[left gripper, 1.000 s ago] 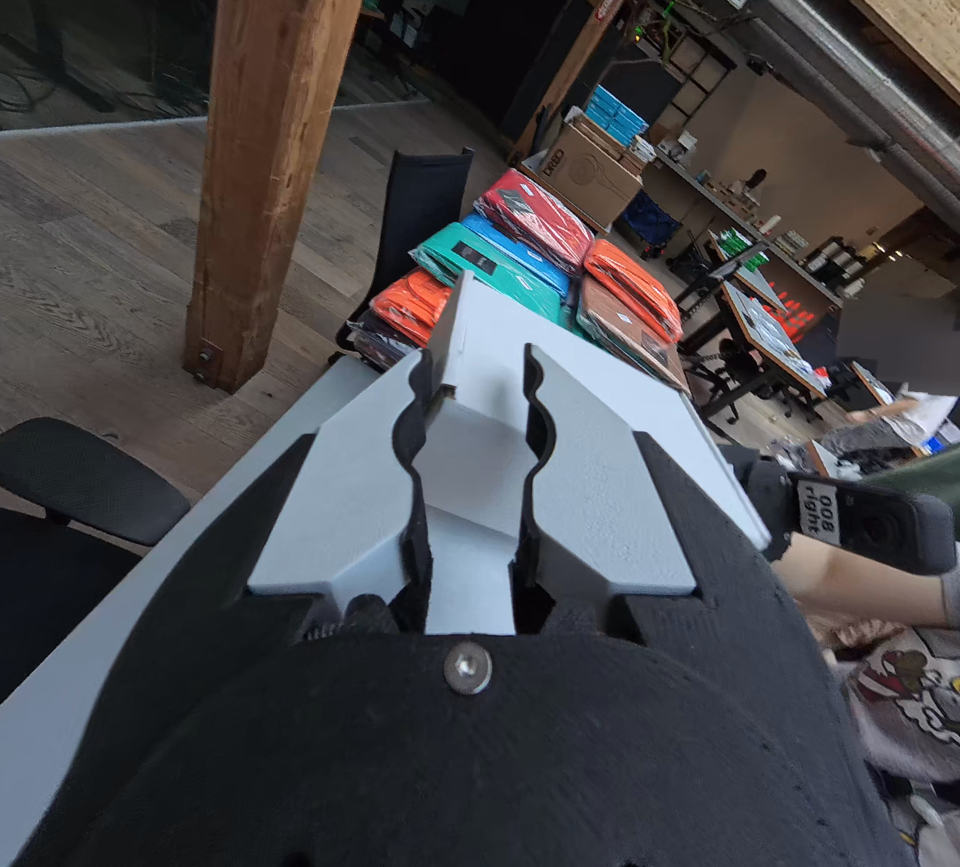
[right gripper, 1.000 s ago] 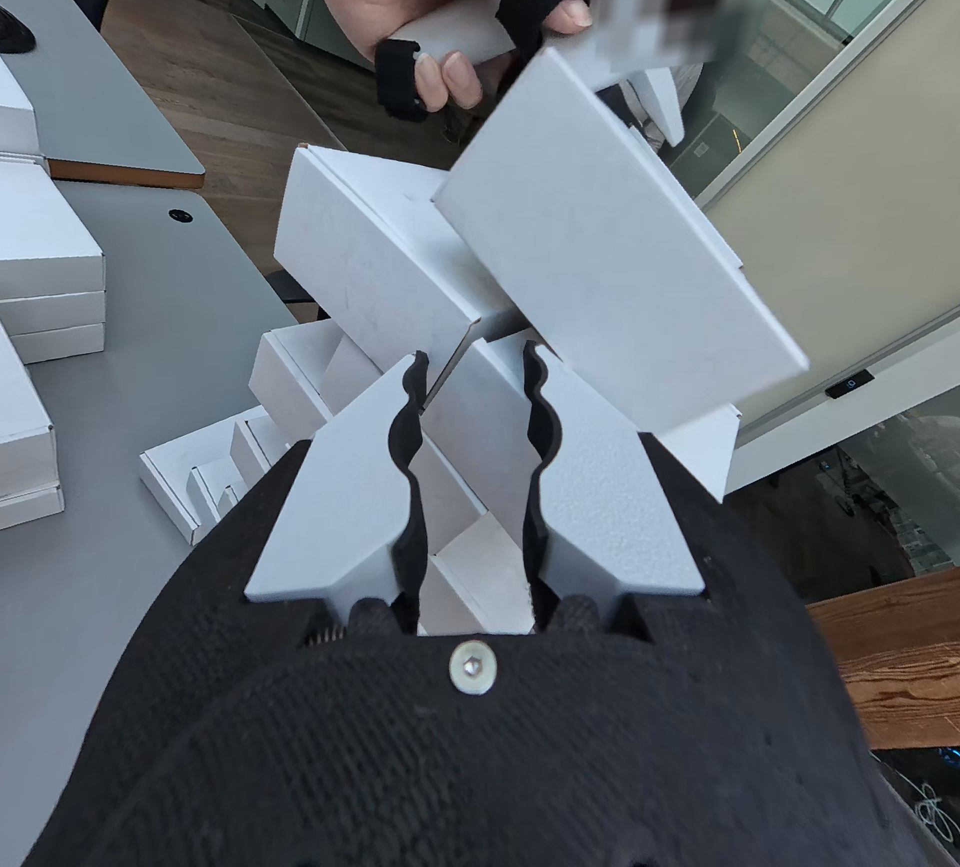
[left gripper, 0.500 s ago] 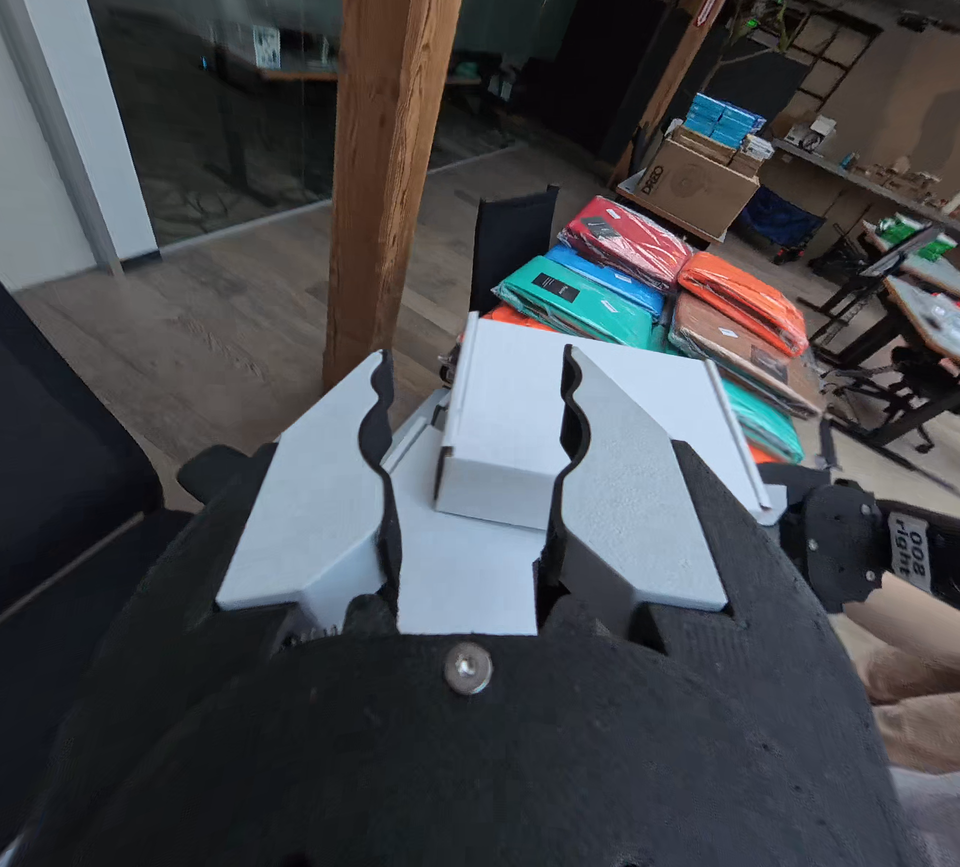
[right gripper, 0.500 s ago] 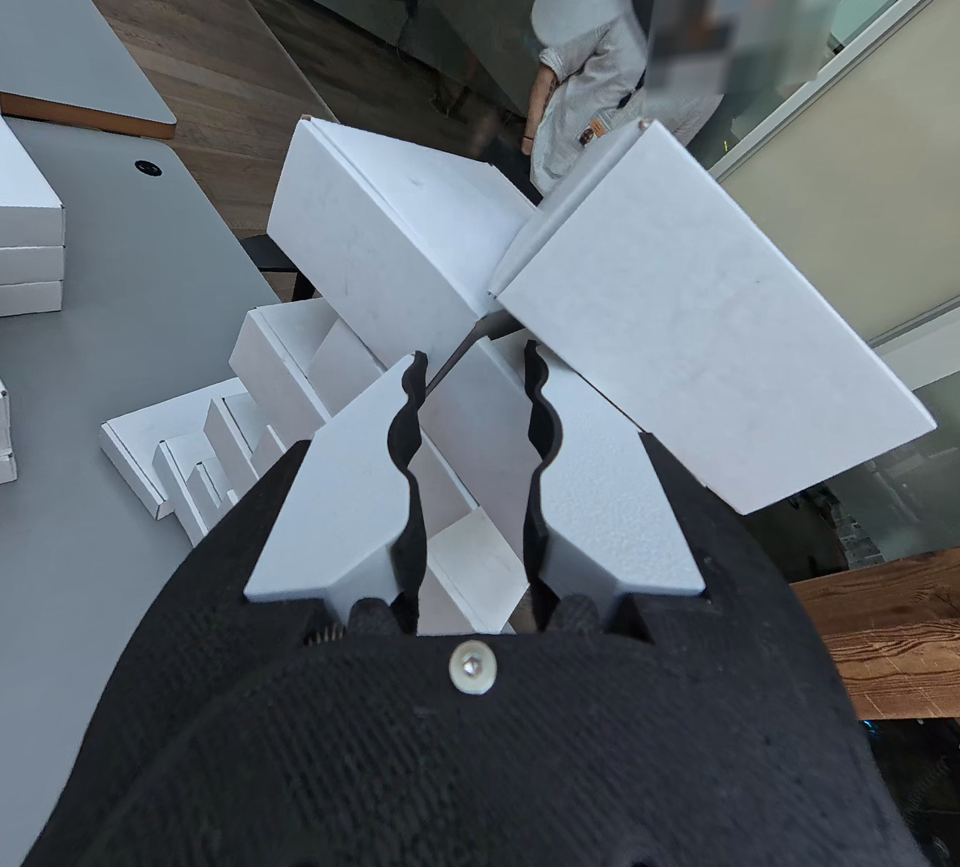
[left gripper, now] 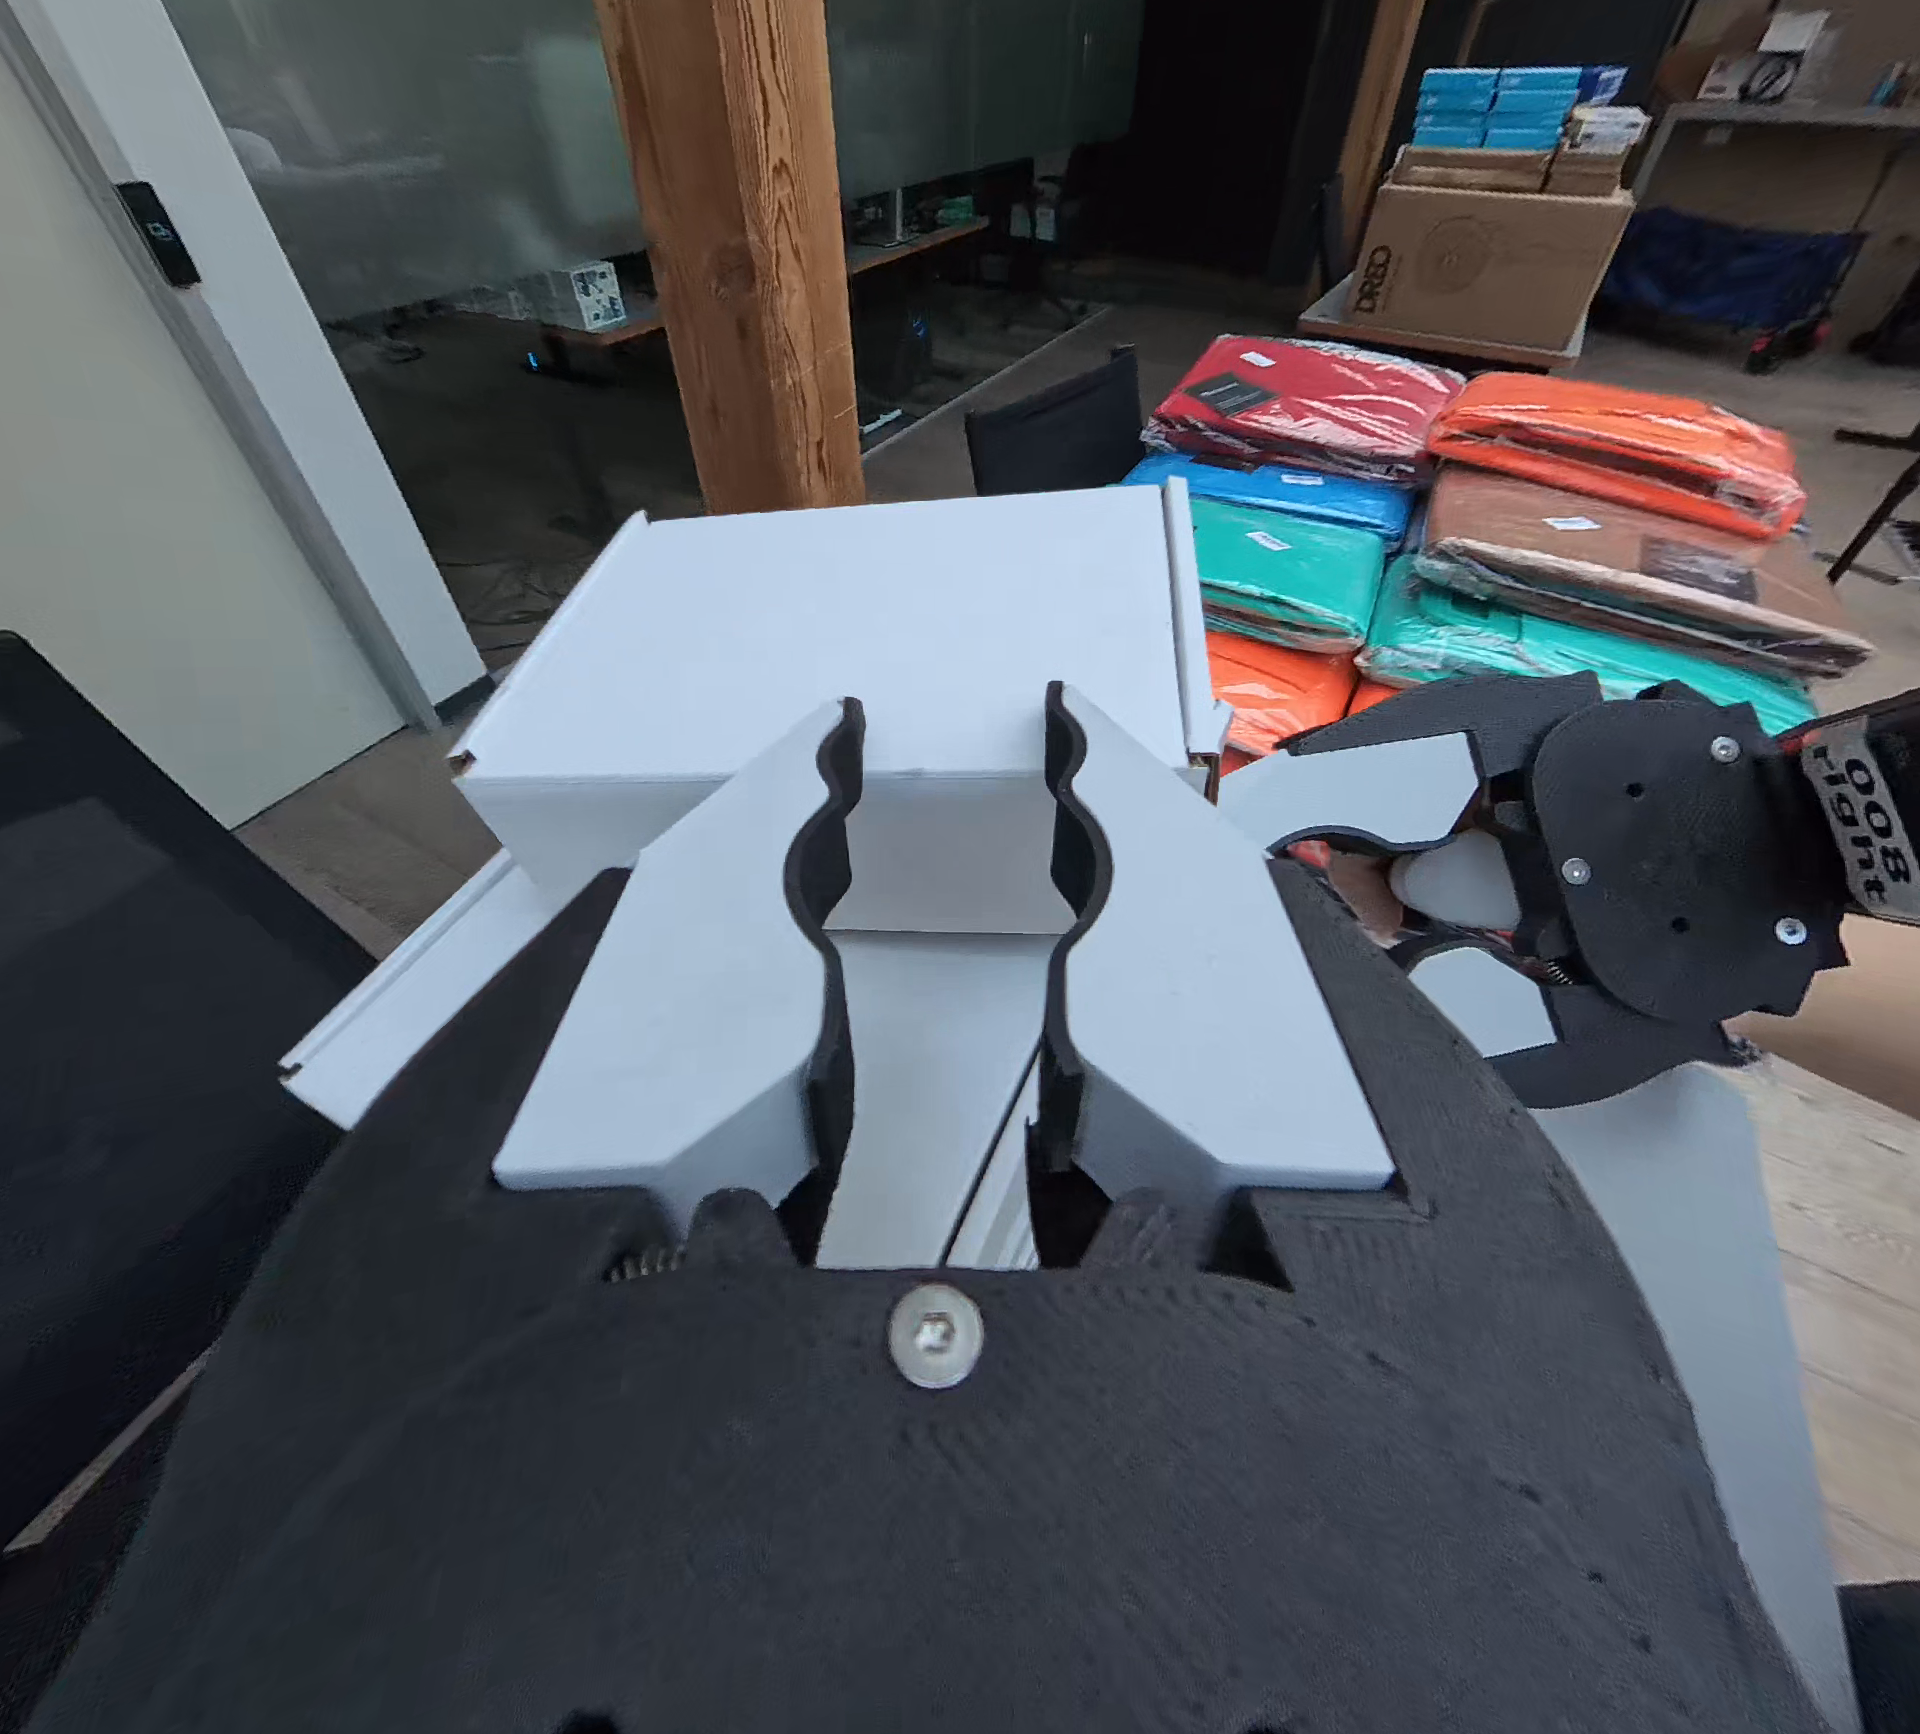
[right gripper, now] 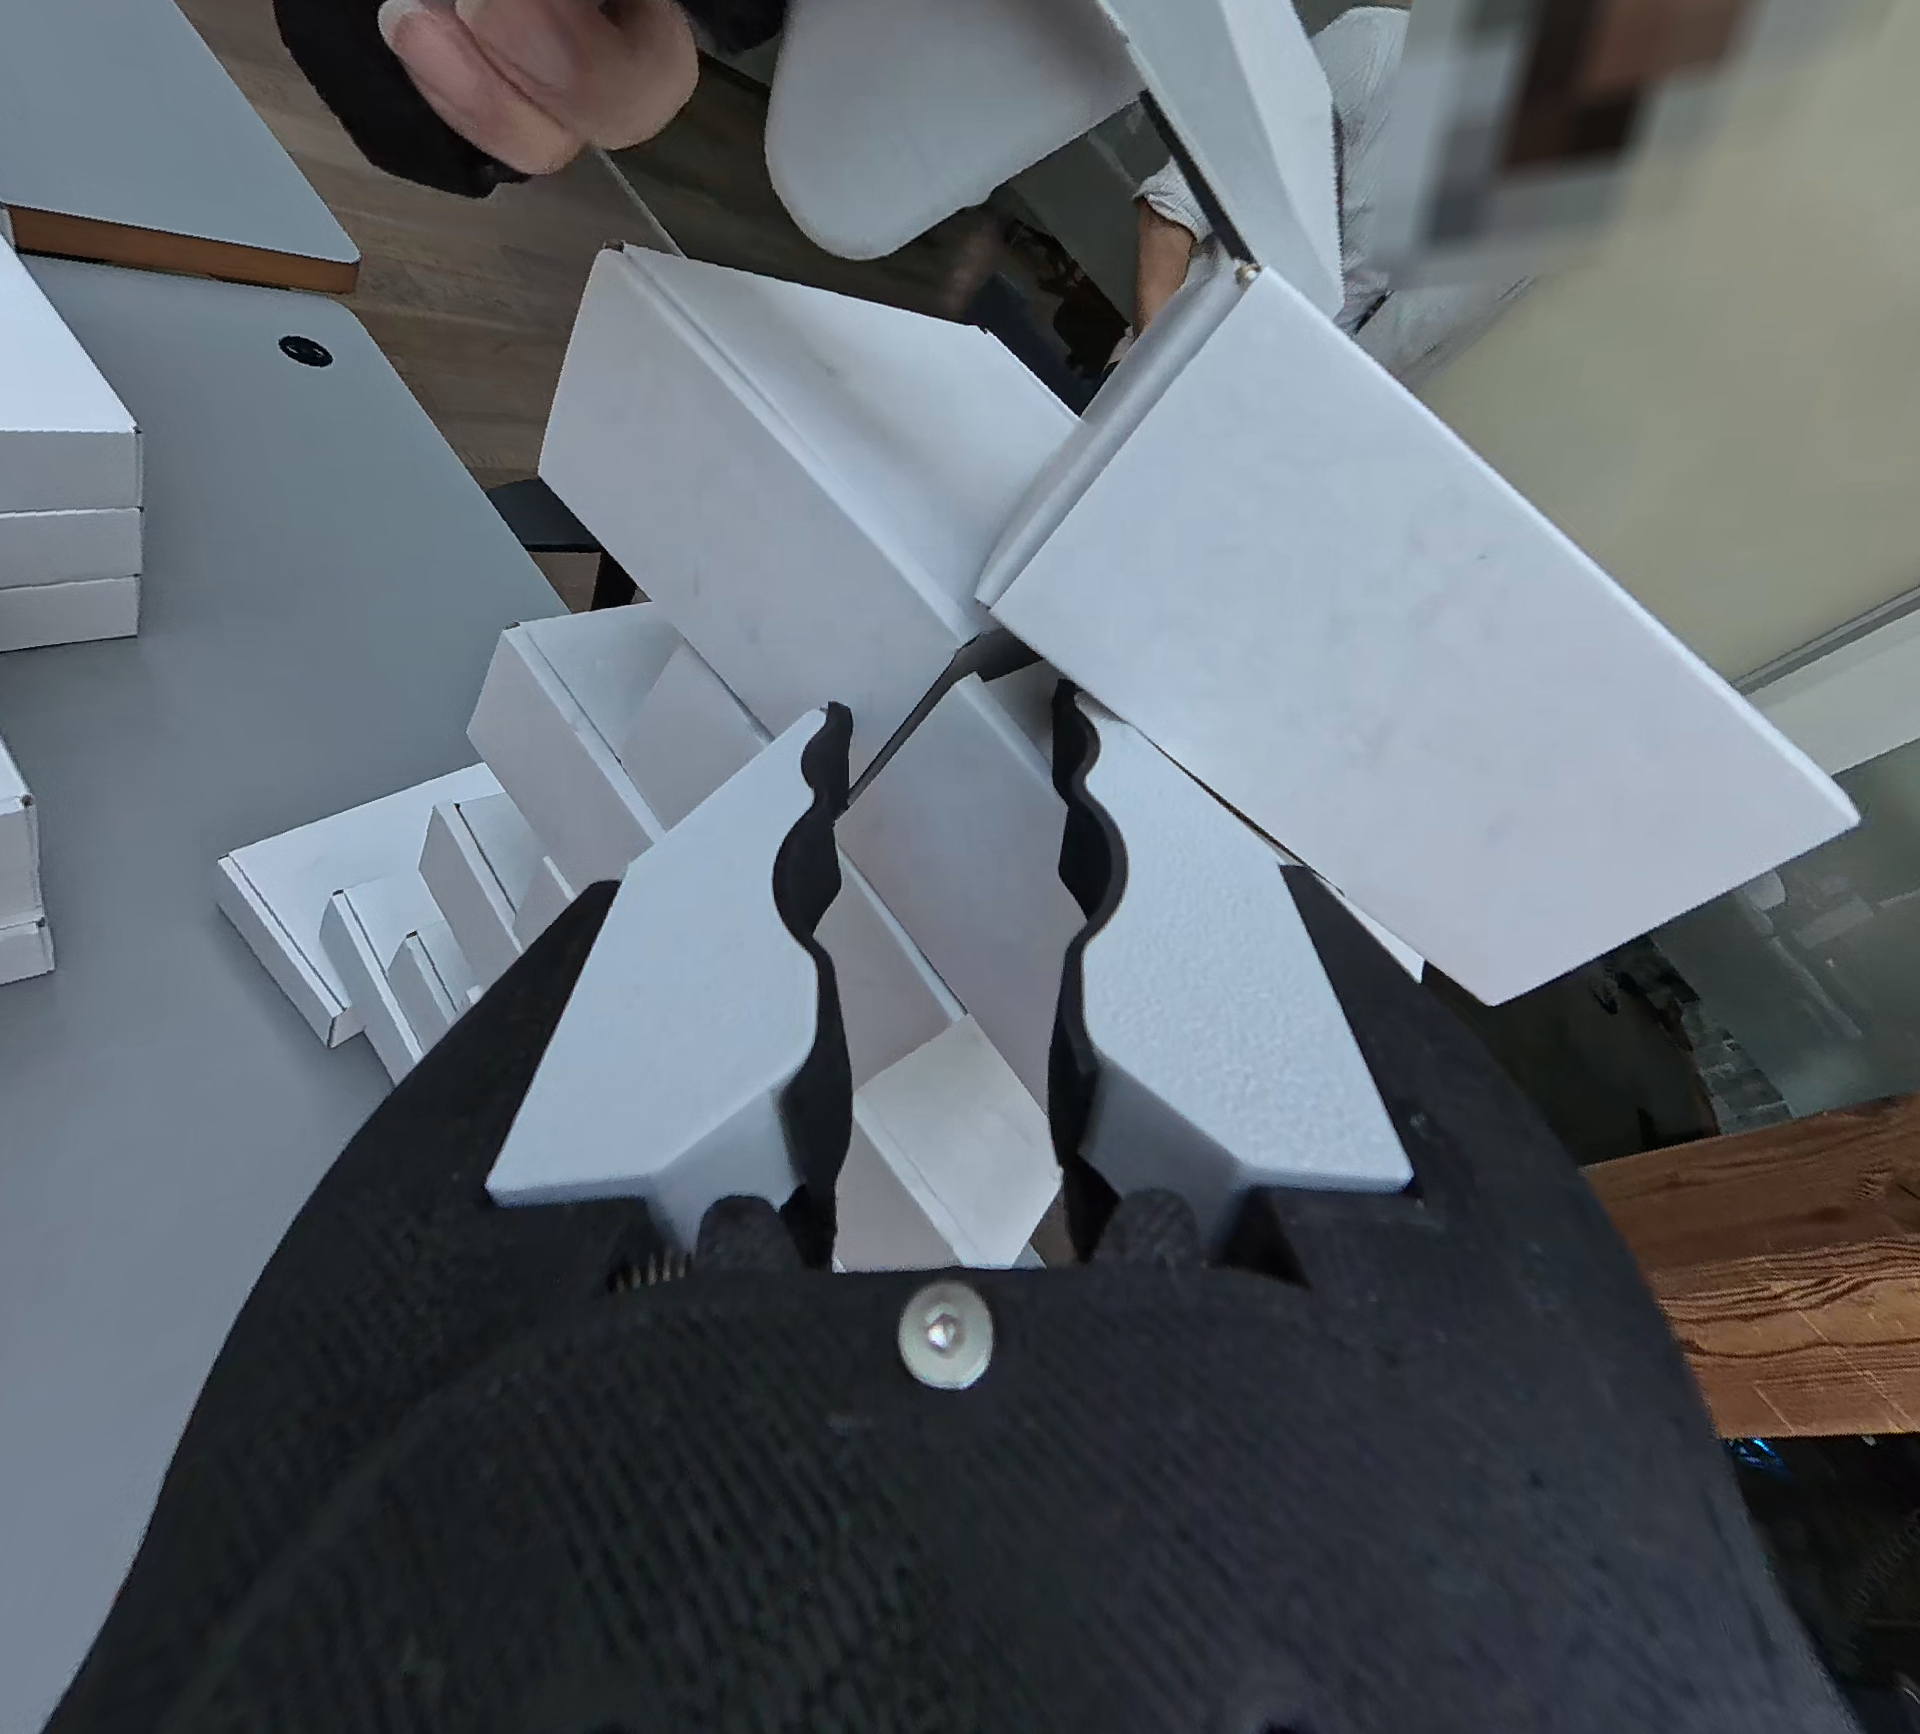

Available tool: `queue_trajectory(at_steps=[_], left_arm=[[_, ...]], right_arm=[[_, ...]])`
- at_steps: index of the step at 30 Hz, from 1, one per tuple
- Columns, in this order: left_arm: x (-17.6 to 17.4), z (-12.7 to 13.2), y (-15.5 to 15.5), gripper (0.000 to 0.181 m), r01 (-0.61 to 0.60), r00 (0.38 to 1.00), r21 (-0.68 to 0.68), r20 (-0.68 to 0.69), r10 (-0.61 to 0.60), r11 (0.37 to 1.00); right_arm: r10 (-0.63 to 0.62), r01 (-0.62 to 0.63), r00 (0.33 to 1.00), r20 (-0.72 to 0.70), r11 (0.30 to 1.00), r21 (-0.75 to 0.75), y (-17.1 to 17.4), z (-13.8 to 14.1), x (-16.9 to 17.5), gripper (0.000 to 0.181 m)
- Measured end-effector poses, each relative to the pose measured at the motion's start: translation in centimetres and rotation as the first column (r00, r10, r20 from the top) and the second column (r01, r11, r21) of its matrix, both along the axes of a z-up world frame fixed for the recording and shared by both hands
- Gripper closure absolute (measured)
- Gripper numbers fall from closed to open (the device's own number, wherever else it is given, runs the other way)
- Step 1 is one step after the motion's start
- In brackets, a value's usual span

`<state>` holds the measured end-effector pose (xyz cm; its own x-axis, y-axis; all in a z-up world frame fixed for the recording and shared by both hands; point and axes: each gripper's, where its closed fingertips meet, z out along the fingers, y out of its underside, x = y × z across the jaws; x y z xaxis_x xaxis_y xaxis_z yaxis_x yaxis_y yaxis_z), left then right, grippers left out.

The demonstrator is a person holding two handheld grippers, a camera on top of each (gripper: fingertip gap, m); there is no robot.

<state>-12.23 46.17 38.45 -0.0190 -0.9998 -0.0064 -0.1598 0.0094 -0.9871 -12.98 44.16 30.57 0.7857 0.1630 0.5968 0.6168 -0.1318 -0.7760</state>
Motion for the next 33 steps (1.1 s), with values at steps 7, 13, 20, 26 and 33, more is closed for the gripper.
queue_trajectory(at_steps=[7,13,20,26,33], left_arm=[[0.4,0.0,-1.2,0.170,0.061,0.998,0.058,-0.027,-0.060,0.996],[0.5,-0.7,-0.6,0.173,0.062,0.995,0.107,-0.088,-0.052,0.992],[0.1,-1.0,-0.7,0.181,0.107,0.980,0.142,-0.183,-0.080,0.984],[0.2,-1.1,-0.8,0.181,0.110,0.979,0.137,-0.188,-0.083,0.984],[0.1,-1.1,-0.9,0.181,0.126,0.973,0.113,-0.207,-0.100,0.986]], right_arm=[[-0.001,0.004,0.998,0.065,0.999,-0.042,-0.2,-0.4,0.1,0.134],[-0.006,0.015,0.984,0.177,0.998,-0.054,-0.4,-0.8,0.1,0.134],[-0.018,0.024,0.965,0.260,1.000,-0.019,-0.7,-0.8,0.2,0.136],[-0.006,-0.006,0.963,0.269,0.999,0.044,-0.8,-0.5,0.2,0.138],[0.010,-0.023,0.962,0.274,0.999,0.043,-0.9,-0.6,0.2,0.138]])
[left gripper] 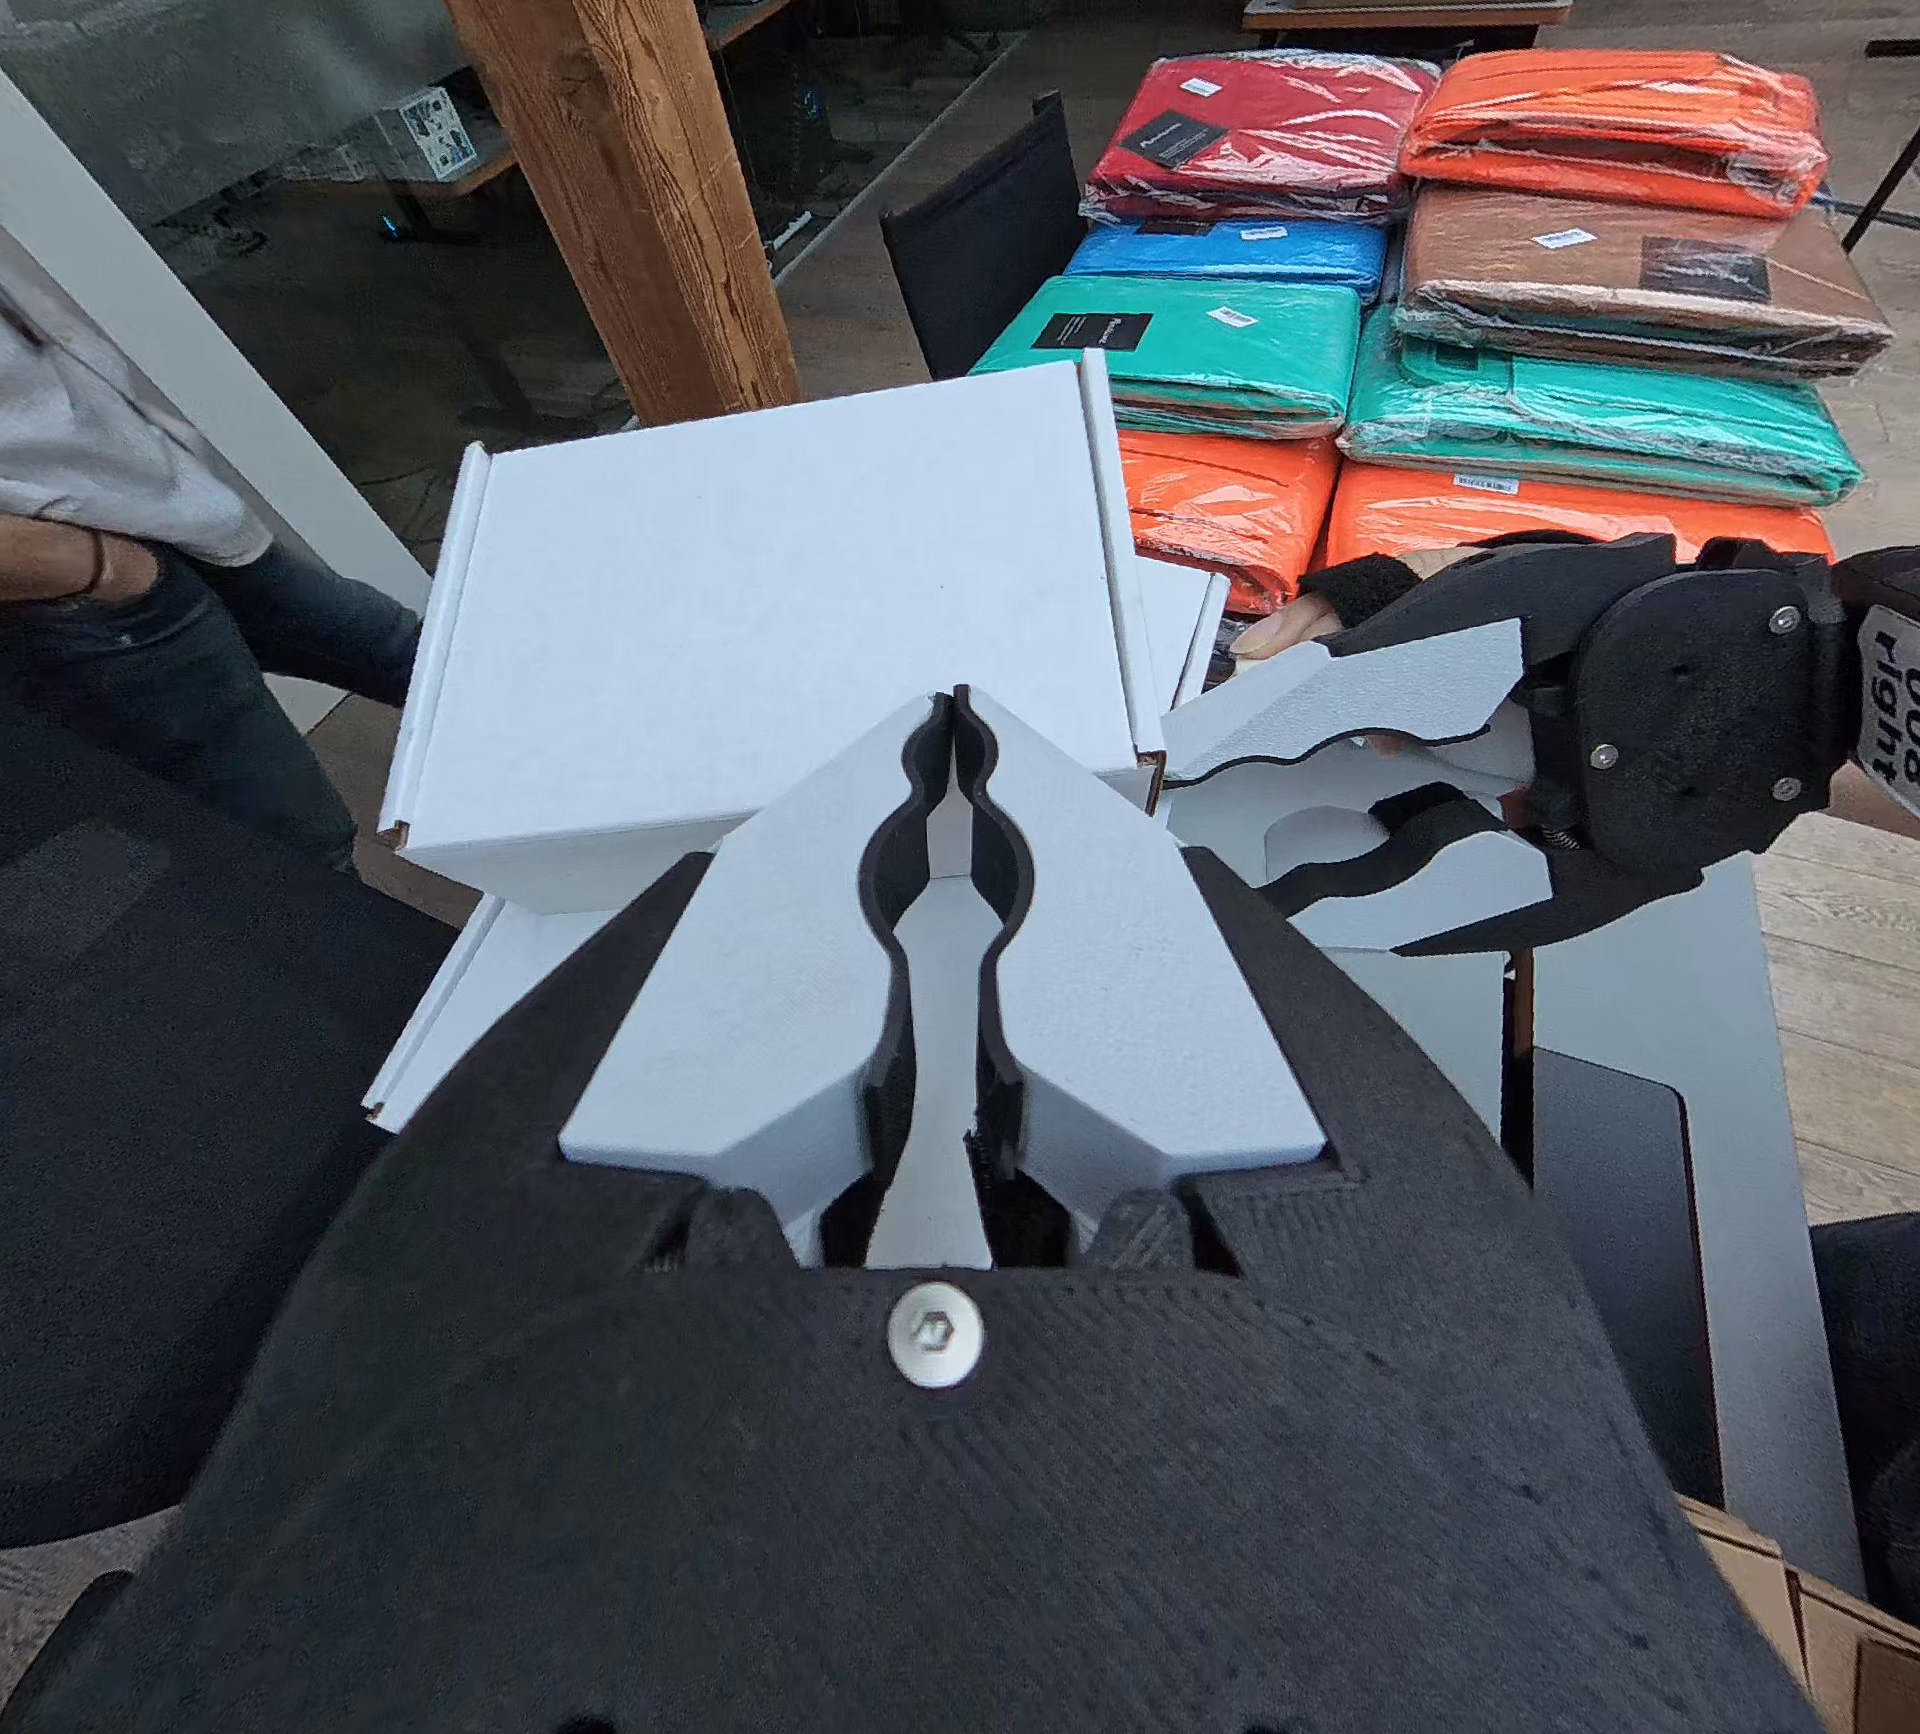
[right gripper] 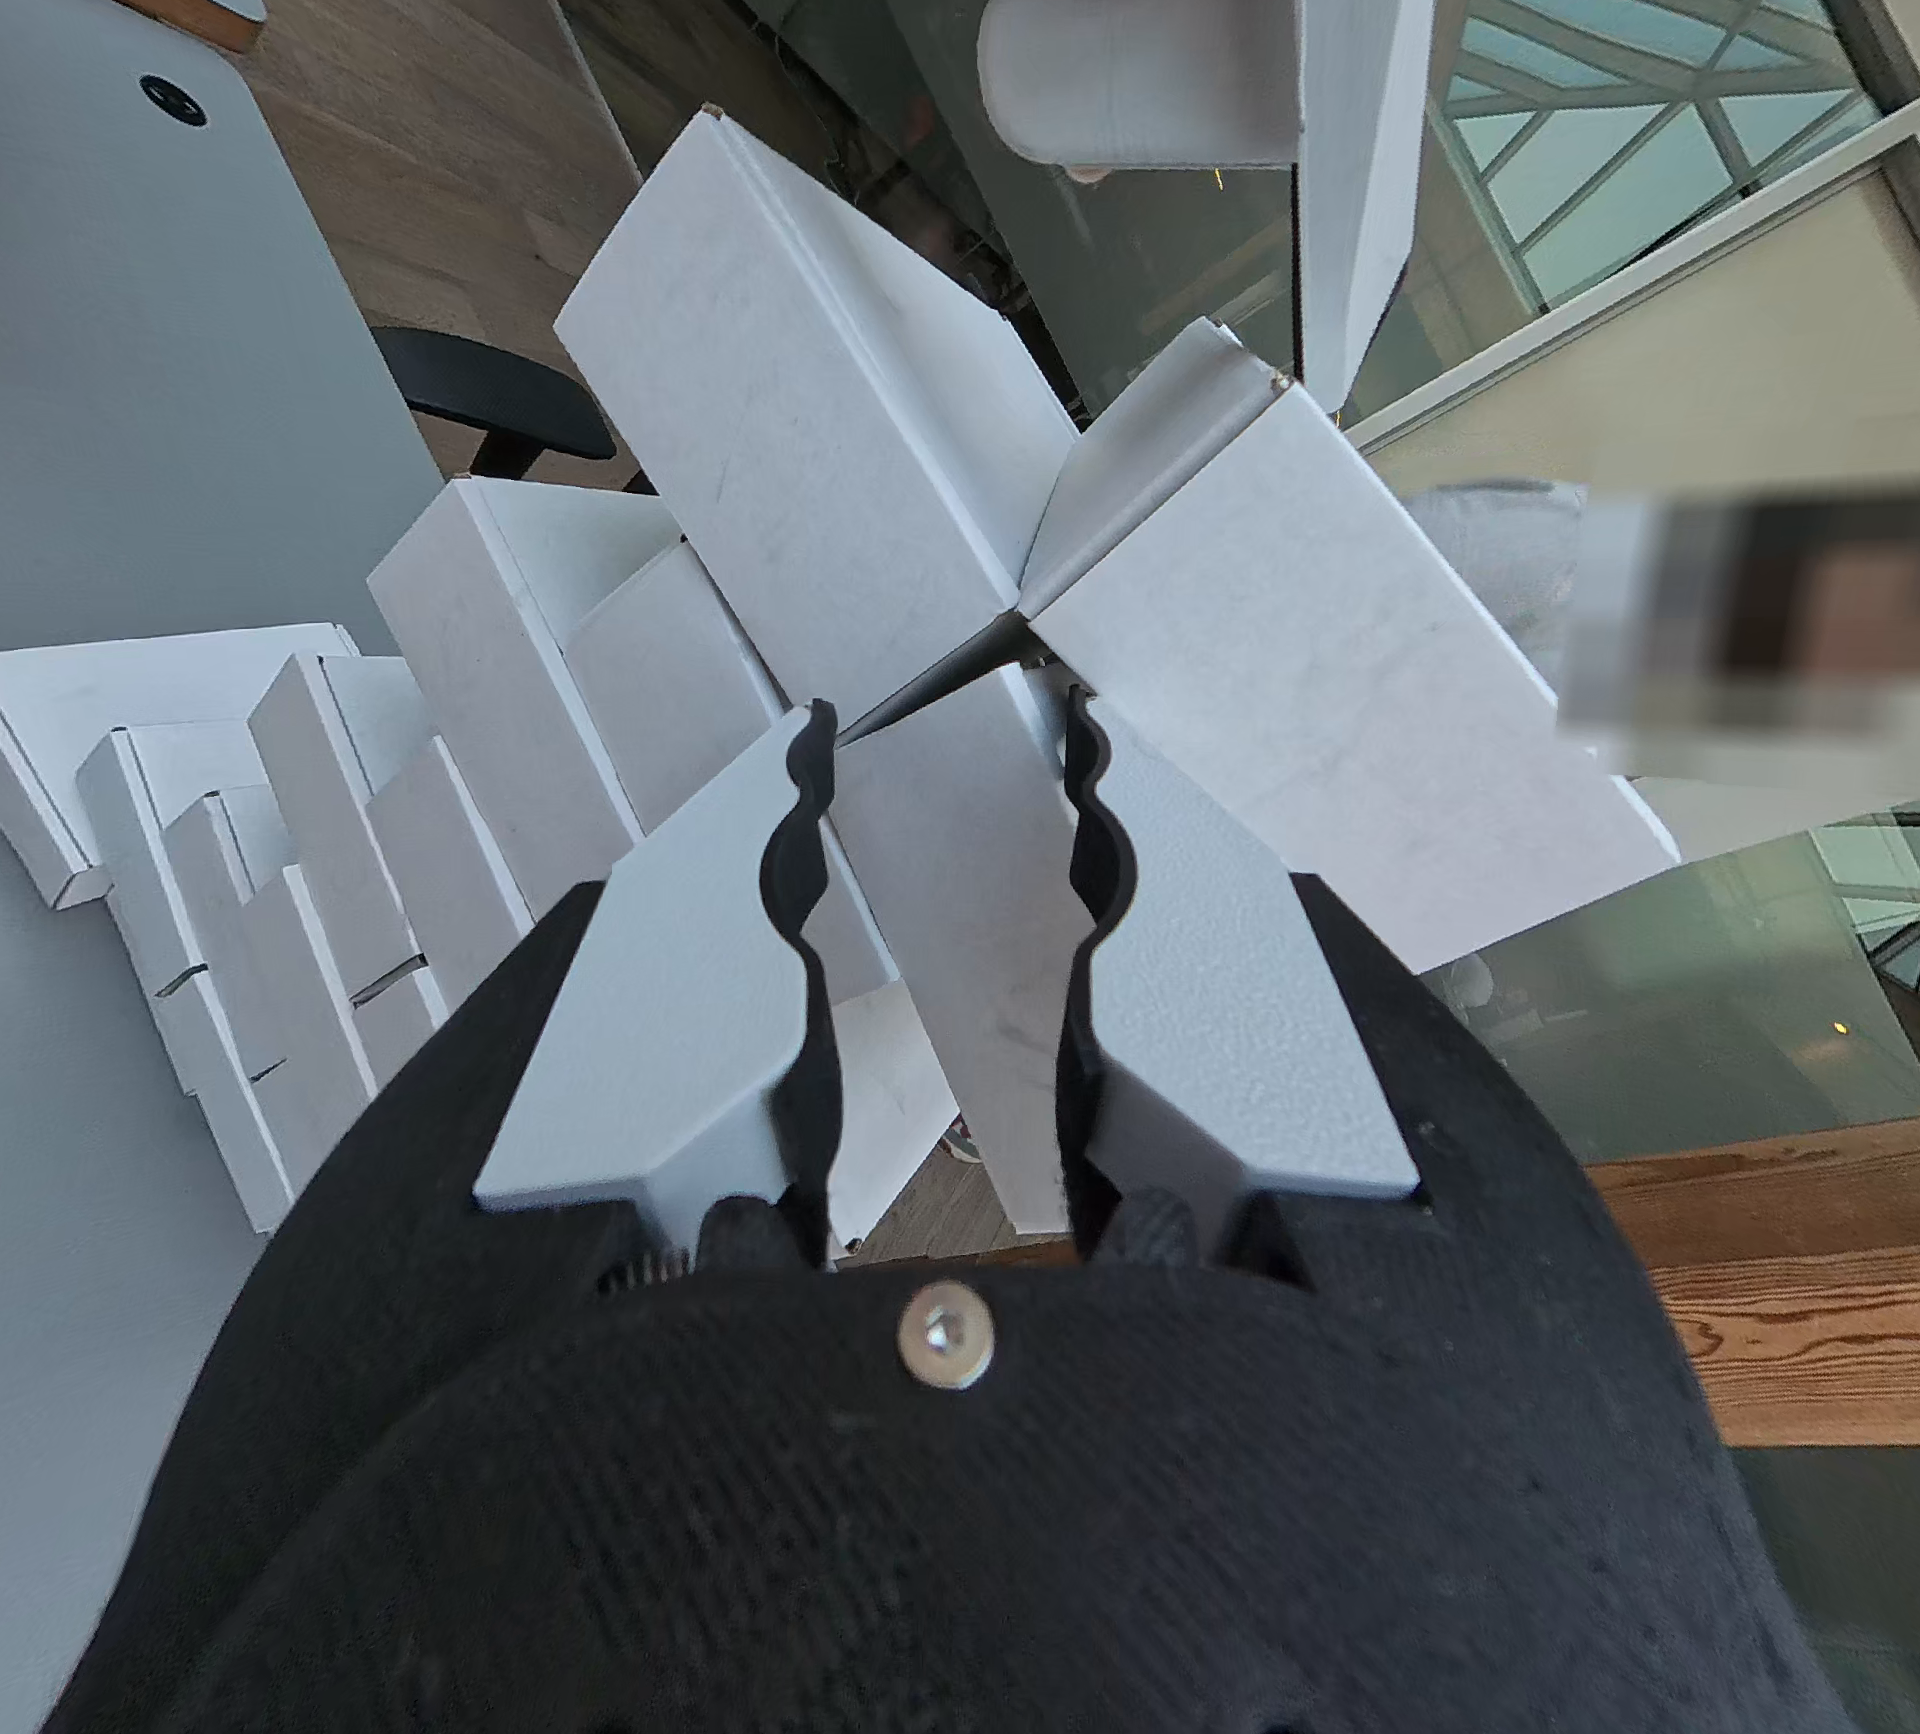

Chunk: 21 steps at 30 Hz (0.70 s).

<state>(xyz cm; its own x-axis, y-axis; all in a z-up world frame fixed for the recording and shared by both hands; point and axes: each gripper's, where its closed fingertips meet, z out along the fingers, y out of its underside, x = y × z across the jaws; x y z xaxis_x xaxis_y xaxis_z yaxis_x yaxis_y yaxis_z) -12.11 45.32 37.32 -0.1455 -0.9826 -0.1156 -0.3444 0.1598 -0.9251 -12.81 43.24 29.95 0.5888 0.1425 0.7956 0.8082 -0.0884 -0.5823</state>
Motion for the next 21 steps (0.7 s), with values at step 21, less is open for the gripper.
queue_trajectory(at_steps=[21], left_arm=[[0.4,0.2,0.9,0.181,-0.029,0.997,-0.070,0.063,0.034,0.997]], right_arm=[[-0.125,0.105,0.611,-0.782,0.992,-0.076,1.0,1.8,-0.7,0.138]])
